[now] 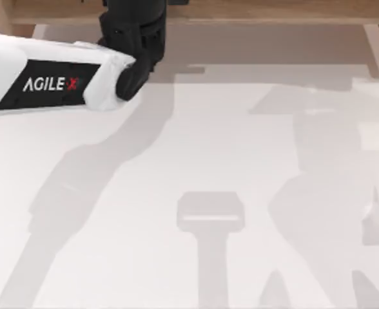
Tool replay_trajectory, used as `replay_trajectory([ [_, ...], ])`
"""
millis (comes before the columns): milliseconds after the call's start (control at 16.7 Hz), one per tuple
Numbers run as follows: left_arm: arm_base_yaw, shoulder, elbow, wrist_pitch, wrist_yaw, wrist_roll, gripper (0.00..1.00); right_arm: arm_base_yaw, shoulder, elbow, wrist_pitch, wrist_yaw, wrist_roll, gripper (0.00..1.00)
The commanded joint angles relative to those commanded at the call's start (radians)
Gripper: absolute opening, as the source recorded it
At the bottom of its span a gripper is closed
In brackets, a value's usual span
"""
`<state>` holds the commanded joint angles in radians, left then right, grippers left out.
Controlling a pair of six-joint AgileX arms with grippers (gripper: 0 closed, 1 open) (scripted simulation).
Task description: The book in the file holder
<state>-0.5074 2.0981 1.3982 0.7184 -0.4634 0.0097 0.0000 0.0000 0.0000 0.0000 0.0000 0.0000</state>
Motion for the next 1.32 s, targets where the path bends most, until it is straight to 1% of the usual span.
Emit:
replay_trajectory([
  [360, 0.001, -0.007, -0.005, -0.003, 0.005, 0.006, 0.0, 0.0, 0.0, 0.0, 0.0, 0.0, 0.0, 1.0],
  [540, 0.013, -0.076, -0.068, -0.004, 0.059, 0.055, 0.0, 0.0, 0.0, 0.0, 0.0, 0.0, 0.0, 1.0],
  [720, 0.05, -0.189, -0.198, -0.009, 0.159, 0.151, 0.0, 0.0, 0.0, 0.0, 0.0, 0.0, 0.0, 1.0],
  [960, 0.138, -0.385, -0.42, -0.009, 0.338, 0.331, 0.0, 0.0, 0.0, 0.0, 0.0, 0.0, 0.0, 1.0],
  [1140, 0.233, -0.535, -0.583, 0.0, 0.488, 0.494, 0.0, 0.0, 0.0, 0.0, 0.0, 0.0, 0.0, 1.0],
  [1320, 0.362, -0.646, -0.73, 0.003, 0.631, 0.676, 0.0, 0.0, 0.0, 0.0, 0.0, 0.0, 0.0, 1.0],
])
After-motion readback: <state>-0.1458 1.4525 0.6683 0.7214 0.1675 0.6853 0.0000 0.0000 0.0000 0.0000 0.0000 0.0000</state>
